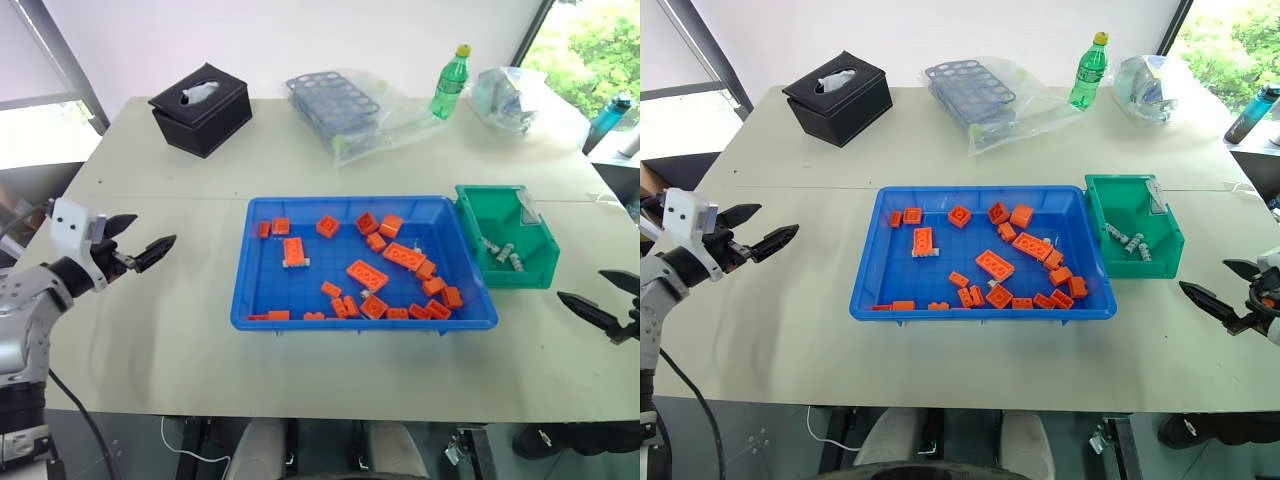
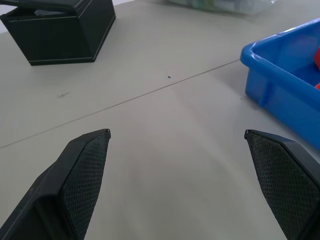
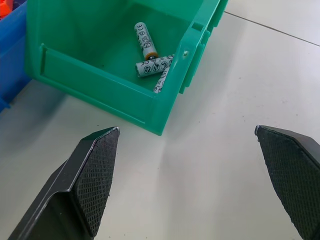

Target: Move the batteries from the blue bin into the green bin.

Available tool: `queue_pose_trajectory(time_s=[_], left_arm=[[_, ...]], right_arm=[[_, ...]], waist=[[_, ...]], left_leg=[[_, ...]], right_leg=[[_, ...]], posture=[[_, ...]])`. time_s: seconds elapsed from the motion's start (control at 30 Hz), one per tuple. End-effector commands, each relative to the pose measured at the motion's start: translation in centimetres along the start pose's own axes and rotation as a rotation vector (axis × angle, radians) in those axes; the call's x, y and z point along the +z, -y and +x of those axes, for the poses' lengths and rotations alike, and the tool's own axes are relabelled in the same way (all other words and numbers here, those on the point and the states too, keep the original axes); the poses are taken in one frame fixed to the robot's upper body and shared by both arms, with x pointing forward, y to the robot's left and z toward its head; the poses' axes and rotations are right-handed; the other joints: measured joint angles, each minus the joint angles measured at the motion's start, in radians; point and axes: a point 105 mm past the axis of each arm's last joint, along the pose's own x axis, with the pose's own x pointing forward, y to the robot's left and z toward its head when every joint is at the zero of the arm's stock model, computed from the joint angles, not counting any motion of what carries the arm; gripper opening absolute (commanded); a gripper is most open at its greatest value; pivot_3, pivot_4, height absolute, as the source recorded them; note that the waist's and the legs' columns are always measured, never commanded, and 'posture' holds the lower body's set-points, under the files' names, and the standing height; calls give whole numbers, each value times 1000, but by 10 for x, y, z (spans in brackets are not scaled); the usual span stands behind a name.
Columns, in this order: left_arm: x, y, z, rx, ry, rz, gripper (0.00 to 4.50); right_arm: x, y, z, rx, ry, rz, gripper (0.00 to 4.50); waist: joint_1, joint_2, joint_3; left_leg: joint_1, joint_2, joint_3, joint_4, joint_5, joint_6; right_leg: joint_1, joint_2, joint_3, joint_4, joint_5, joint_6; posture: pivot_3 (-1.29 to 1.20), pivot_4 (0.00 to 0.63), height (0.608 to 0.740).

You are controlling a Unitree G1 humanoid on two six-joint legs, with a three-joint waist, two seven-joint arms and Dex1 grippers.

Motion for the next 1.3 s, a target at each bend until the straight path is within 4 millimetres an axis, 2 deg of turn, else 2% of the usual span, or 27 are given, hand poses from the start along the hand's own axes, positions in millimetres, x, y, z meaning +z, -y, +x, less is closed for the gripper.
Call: queue_pose_trajectory(time_s=[0.03,0.33,0.57,0.63,0.77,0.9,1.07,1.17,1.3], left_arm=[[13,-3,-5,3,38,50,4500],[10,-4,-4,6,31,-9,4500],[12,-3,-3,23,37,18,4500],[15,-1,0,22,68,-8,4500],[20,10,6,-28,88,-9,4500],[42,31,10,-169,122,-23,4500],[63,51,14,-319,130,21,4500],[67,60,15,-384,114,42,4500],[61,61,13,-395,74,95,4500]], right_arm=[[9,2,-5,-4,35,-5,4497],[11,3,-6,-2,45,33,4497],[11,4,-3,-2,22,1,4497],[16,3,0,28,16,-27,4497],[45,-2,6,89,63,-46,4497],[88,-38,17,283,139,-98,4497],[148,-101,50,491,270,-180,4497],[165,-145,71,646,304,-202,4497],[172,-198,108,754,277,-195,4497]], waist=[[0,0,0],[0,0,0],[0,0,0],[0,0,0],[-1,0,0],[-3,0,0],[-19,0,0],[-23,-1,0],[-26,-1,0]], left_leg=[[0,0,0,0,0,0],[0,0,0,0,0,0],[0,0,0,0,0,0],[0,0,0,0,0,0],[0,0,0,0,0,0],[0,0,-1,0,0,0],[0,0,-2,1,1,-2],[0,0,-3,1,3,-4],[-2,0,-3,1,3,-5]], right_leg=[[0,0,0,0,0,0],[0,0,0,0,0,0],[0,0,0,0,0,0],[0,0,0,0,0,0],[0,0,0,0,0,0],[0,0,-1,0,0,0],[0,0,-1,0,0,0],[0,0,-2,0,0,0],[-2,0,-2,1,0,0]], posture=[[0,150,716],[0,150,716],[0,150,716],[0,150,716],[0,150,716],[0,150,716],[0,150,716],[0,150,716],[0,150,716]])
